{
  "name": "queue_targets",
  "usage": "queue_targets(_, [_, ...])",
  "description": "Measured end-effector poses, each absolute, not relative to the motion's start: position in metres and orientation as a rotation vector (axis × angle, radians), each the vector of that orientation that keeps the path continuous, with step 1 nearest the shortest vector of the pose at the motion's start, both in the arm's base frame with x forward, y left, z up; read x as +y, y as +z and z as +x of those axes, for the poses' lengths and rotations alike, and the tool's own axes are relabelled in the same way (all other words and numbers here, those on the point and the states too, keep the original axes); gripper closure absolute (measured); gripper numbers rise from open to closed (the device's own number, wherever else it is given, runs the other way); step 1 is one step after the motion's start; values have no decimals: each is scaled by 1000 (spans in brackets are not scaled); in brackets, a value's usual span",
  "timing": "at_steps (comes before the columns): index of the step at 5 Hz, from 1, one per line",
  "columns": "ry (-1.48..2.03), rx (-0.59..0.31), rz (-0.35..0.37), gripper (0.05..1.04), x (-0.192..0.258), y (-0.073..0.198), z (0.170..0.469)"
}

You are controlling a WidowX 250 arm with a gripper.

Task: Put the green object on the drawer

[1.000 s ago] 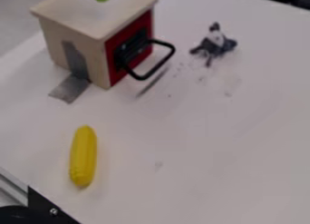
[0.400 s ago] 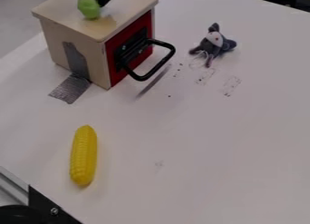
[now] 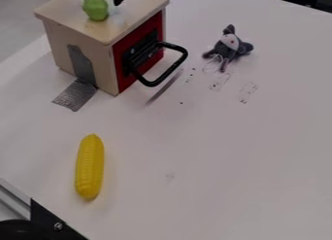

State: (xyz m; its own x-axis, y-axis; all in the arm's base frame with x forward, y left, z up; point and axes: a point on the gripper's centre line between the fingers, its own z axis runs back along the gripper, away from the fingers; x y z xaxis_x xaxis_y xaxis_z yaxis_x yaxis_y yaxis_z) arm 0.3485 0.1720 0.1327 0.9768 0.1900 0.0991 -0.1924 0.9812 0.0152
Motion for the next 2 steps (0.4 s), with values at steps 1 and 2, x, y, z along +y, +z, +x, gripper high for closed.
queue_targets(1, [172, -167, 23, 83, 167, 162, 354])
queue_targets(2, [109, -180, 11, 83, 162, 178, 358])
